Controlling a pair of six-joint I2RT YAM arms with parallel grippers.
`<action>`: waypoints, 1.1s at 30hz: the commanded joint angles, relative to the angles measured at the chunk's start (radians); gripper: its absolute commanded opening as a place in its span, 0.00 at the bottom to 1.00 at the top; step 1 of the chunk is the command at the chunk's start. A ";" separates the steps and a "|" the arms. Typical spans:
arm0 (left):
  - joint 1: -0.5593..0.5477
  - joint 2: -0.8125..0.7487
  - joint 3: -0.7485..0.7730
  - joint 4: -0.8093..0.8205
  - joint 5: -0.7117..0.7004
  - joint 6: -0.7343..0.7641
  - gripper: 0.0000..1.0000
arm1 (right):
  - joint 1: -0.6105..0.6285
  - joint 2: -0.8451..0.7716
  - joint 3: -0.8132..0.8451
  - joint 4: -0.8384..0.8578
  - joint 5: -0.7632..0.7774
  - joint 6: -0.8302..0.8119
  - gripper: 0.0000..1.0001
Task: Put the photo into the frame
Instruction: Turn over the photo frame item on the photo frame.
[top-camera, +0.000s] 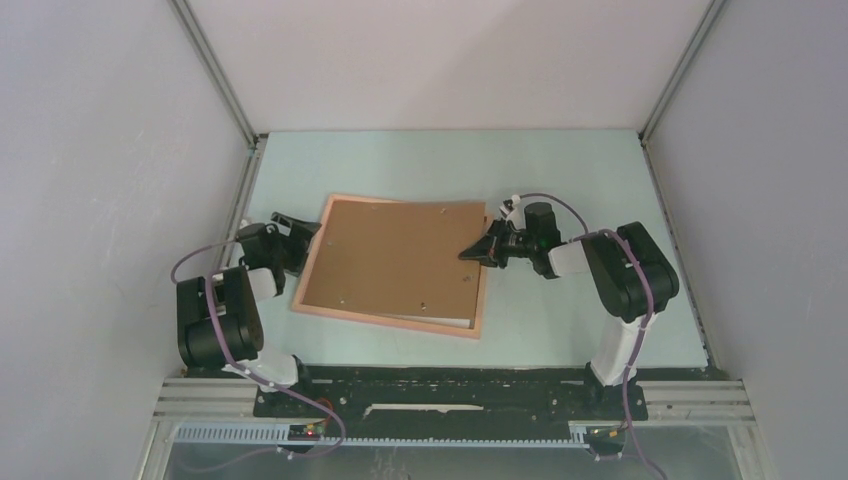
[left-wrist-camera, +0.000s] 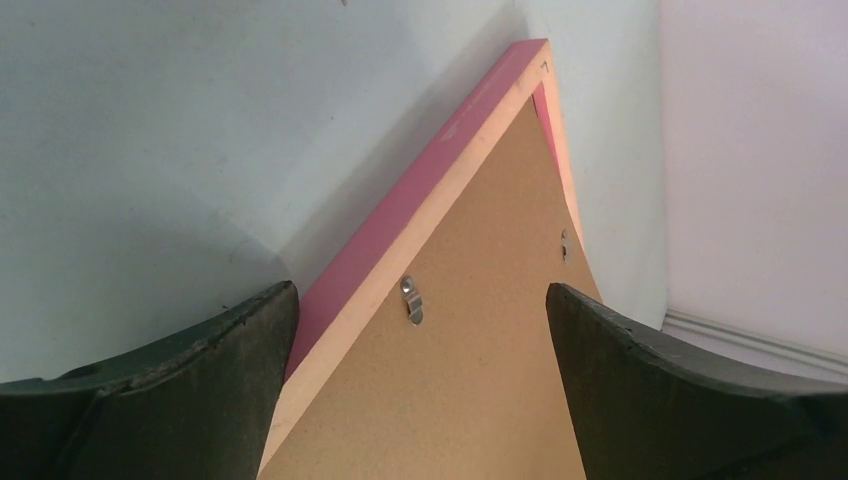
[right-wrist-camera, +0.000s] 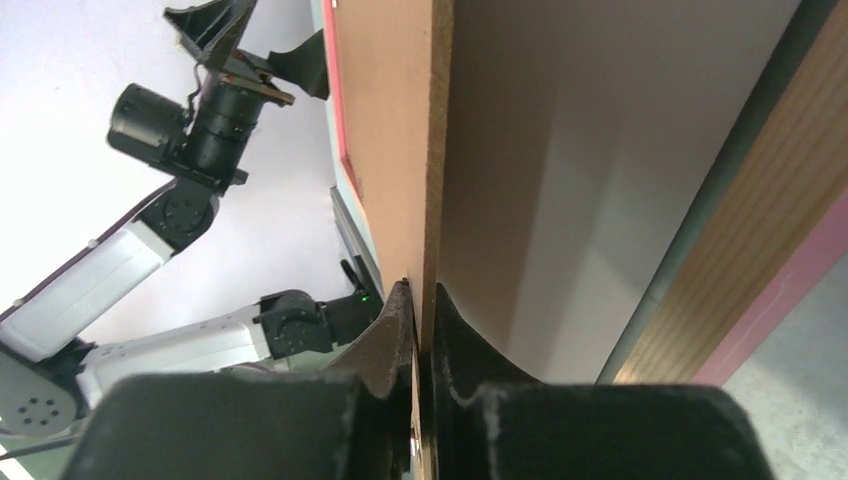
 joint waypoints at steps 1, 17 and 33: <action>-0.062 0.014 -0.076 -0.036 0.194 -0.064 1.00 | 0.049 -0.042 0.061 -0.171 0.096 -0.148 0.09; -0.136 0.017 -0.092 0.030 0.205 -0.041 1.00 | 0.049 -0.181 0.240 -0.825 0.398 -0.569 0.43; -0.193 -0.030 -0.035 -0.088 0.152 0.047 1.00 | -0.012 -0.284 0.276 -1.086 0.636 -0.736 0.72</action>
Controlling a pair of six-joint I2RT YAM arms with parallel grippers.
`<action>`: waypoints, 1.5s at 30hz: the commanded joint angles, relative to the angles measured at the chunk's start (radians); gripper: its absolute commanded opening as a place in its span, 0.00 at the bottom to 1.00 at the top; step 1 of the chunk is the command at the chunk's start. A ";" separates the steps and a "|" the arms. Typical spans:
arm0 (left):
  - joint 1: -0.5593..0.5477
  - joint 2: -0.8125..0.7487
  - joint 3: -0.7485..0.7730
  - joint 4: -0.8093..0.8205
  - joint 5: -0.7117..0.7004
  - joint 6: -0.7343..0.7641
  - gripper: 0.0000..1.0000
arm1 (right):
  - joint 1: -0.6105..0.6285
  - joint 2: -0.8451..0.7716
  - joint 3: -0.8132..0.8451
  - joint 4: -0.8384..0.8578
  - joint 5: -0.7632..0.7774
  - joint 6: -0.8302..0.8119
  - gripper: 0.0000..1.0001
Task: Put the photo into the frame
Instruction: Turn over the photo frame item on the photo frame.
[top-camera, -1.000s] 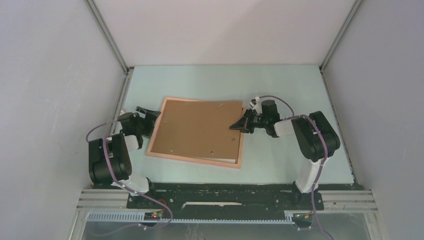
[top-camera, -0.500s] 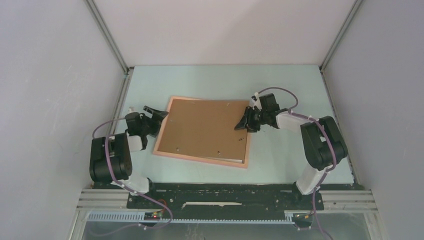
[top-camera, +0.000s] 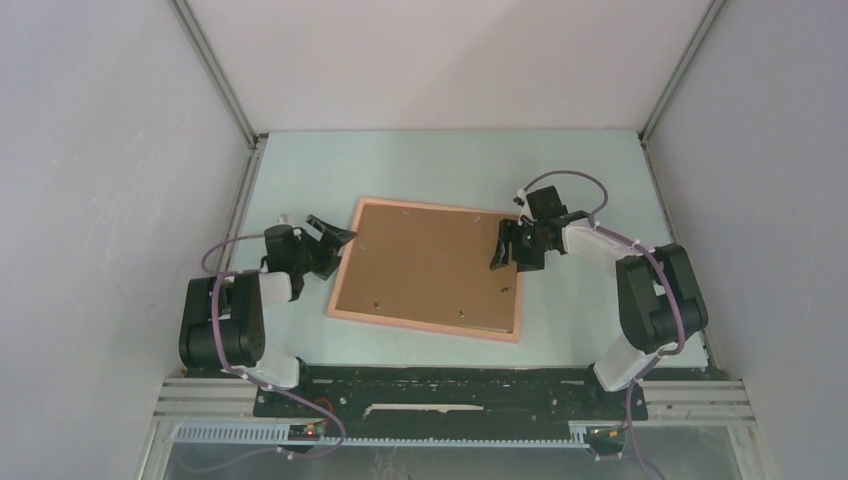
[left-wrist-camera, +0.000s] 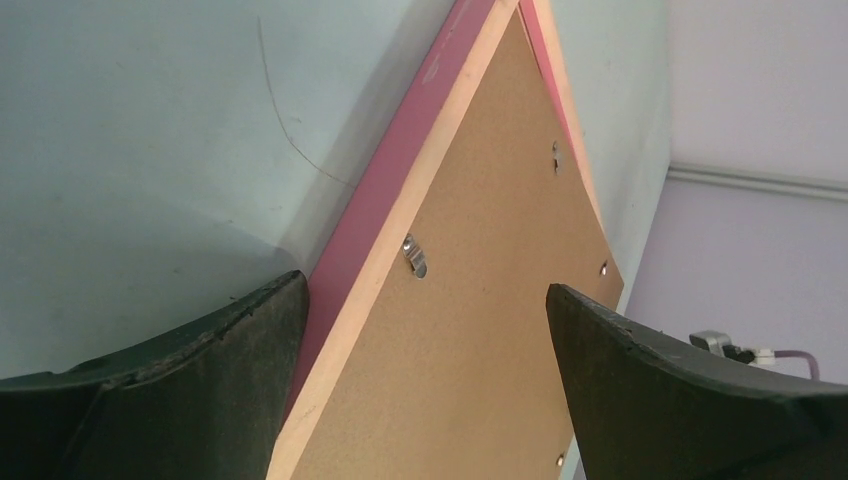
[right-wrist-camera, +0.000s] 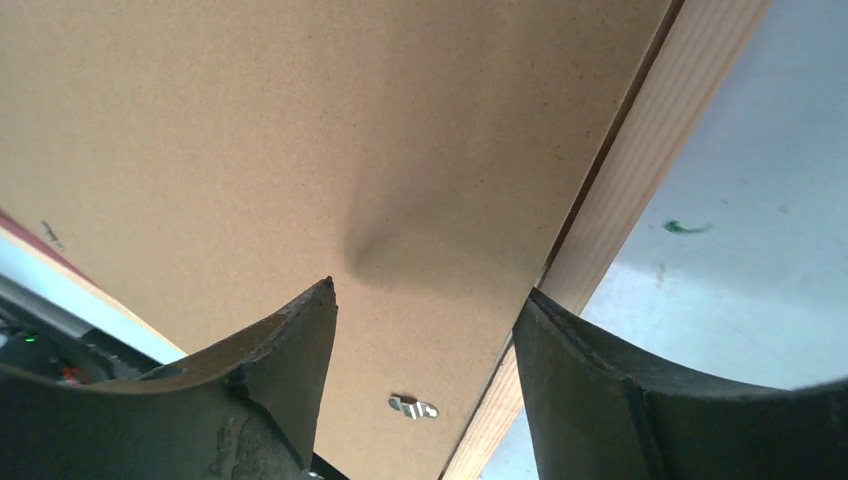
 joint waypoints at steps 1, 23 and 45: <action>-0.030 -0.002 0.024 -0.118 0.045 0.040 1.00 | -0.002 -0.085 0.045 -0.094 0.168 -0.082 0.73; -0.063 -0.032 0.037 -0.154 0.026 0.079 1.00 | -0.069 -0.203 -0.214 0.088 0.007 0.109 0.73; -0.063 -0.009 0.049 -0.134 0.057 0.085 1.00 | 0.200 -0.173 -0.190 -0.111 0.446 0.235 0.64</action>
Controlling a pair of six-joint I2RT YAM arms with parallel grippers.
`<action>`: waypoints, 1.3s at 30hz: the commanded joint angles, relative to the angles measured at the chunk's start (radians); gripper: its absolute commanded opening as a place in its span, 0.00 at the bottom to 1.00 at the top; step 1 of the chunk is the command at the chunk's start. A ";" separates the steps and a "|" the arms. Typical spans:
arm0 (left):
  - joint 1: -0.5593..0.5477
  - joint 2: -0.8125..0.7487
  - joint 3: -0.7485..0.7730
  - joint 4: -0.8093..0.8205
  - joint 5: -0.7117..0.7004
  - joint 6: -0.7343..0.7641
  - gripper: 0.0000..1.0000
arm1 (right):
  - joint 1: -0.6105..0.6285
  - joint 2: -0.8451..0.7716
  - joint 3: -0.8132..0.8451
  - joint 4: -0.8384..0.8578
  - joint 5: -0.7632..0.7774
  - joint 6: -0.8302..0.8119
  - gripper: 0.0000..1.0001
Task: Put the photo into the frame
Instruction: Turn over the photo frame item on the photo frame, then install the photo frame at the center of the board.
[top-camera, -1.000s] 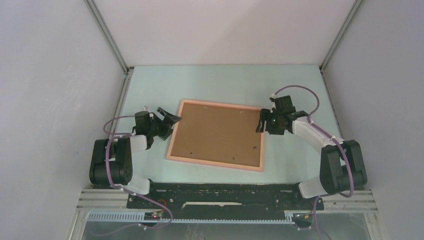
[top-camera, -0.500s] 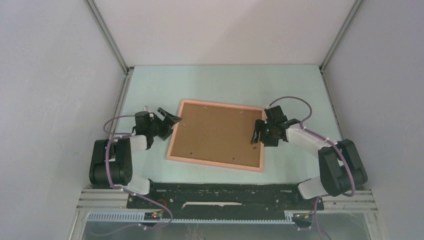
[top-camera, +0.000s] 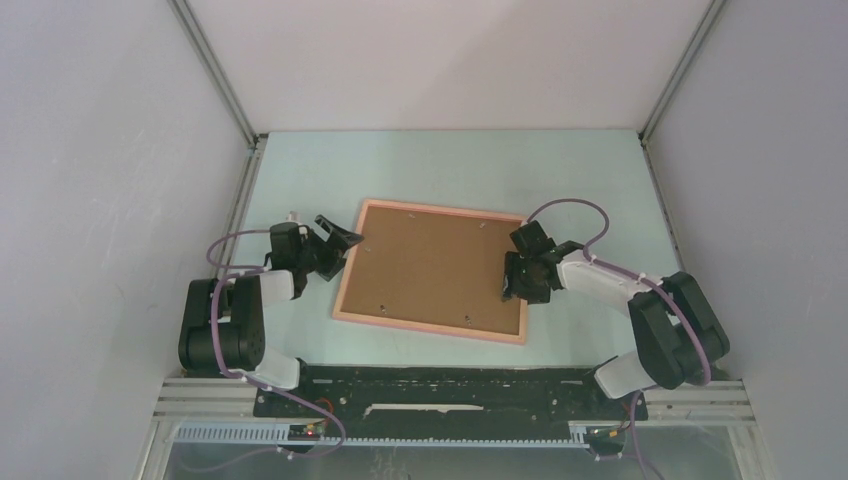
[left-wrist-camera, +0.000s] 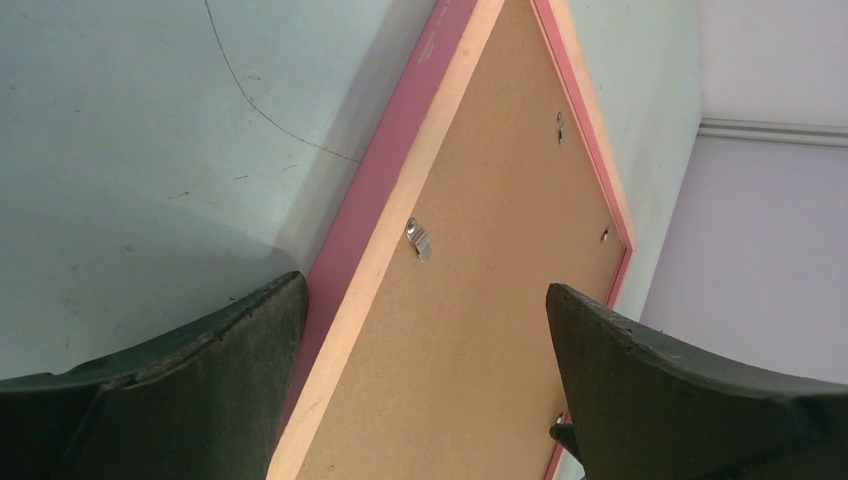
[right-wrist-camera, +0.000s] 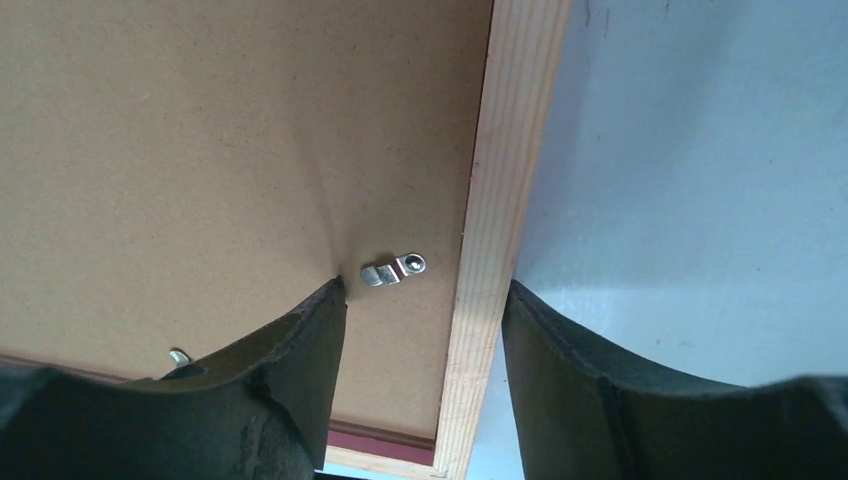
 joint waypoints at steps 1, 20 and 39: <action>-0.014 0.008 0.021 -0.039 0.036 0.025 1.00 | 0.013 0.017 0.025 -0.018 0.084 0.016 0.63; -0.013 0.012 0.020 -0.031 0.043 0.023 1.00 | 0.036 0.062 0.069 -0.027 0.100 -0.005 0.50; -0.013 0.006 0.015 -0.026 0.045 0.023 1.00 | 0.020 0.011 0.038 -0.024 0.142 -0.101 0.00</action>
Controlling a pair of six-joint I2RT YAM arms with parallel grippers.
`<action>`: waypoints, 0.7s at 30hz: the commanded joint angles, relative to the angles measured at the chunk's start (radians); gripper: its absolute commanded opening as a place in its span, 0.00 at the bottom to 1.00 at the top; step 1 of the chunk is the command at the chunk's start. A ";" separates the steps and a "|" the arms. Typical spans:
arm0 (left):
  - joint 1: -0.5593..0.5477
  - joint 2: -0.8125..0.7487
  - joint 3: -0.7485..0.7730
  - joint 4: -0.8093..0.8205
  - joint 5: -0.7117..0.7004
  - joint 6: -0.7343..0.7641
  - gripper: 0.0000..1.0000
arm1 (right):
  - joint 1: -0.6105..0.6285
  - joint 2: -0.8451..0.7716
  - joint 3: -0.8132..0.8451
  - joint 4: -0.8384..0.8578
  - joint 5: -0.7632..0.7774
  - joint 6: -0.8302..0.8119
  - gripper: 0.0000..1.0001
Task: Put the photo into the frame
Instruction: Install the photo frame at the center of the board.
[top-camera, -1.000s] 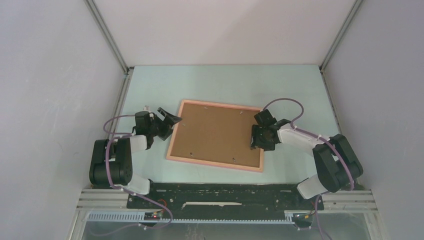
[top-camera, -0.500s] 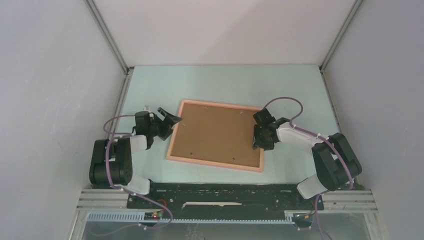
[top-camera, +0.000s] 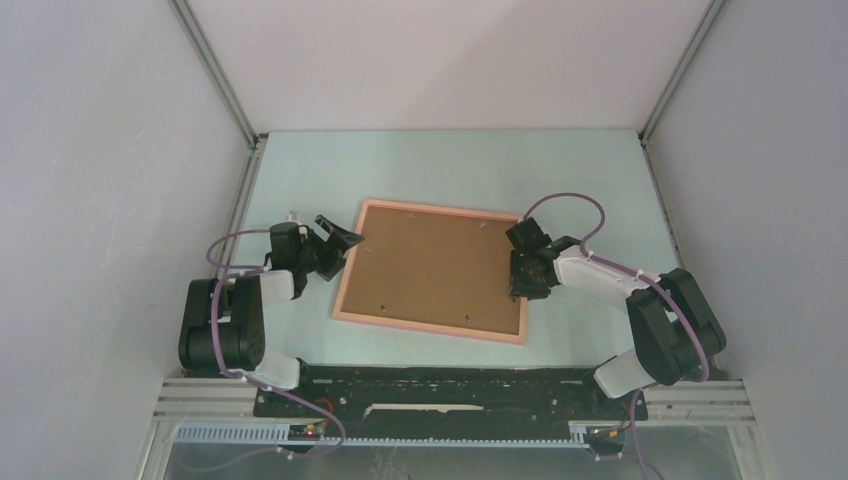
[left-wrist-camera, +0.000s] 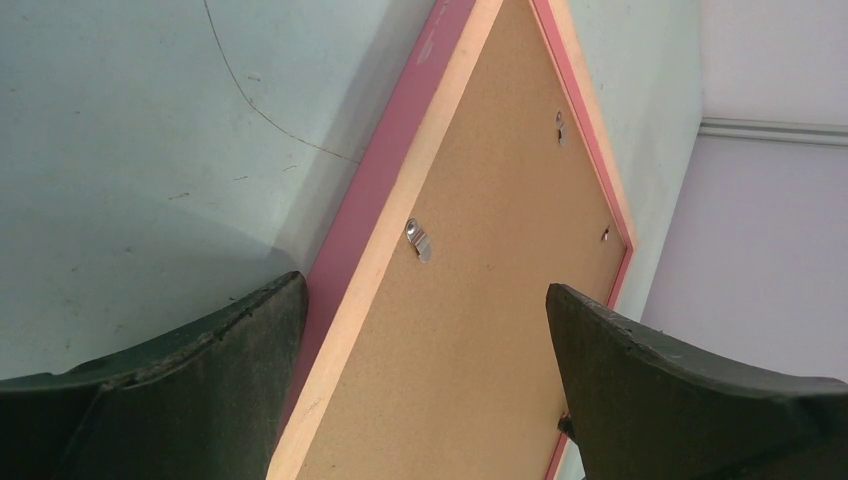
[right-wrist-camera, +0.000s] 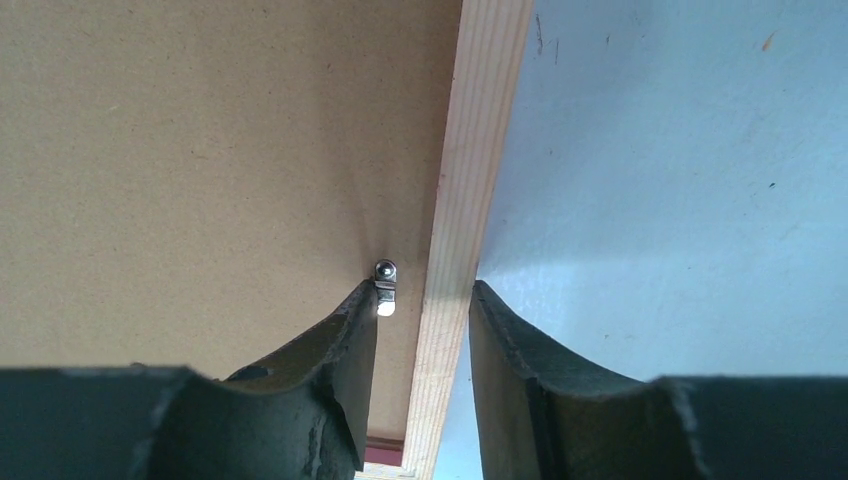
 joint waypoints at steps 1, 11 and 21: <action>-0.013 0.007 0.015 -0.027 0.043 0.018 1.00 | -0.004 -0.016 -0.015 0.034 0.053 -0.049 0.00; -0.008 0.011 0.012 -0.017 0.051 0.014 1.00 | -0.031 -0.035 -0.010 0.018 0.085 -0.053 0.00; -0.002 0.013 0.005 0.003 0.066 0.009 1.00 | -0.055 -0.008 0.064 -0.004 -0.092 -0.108 0.02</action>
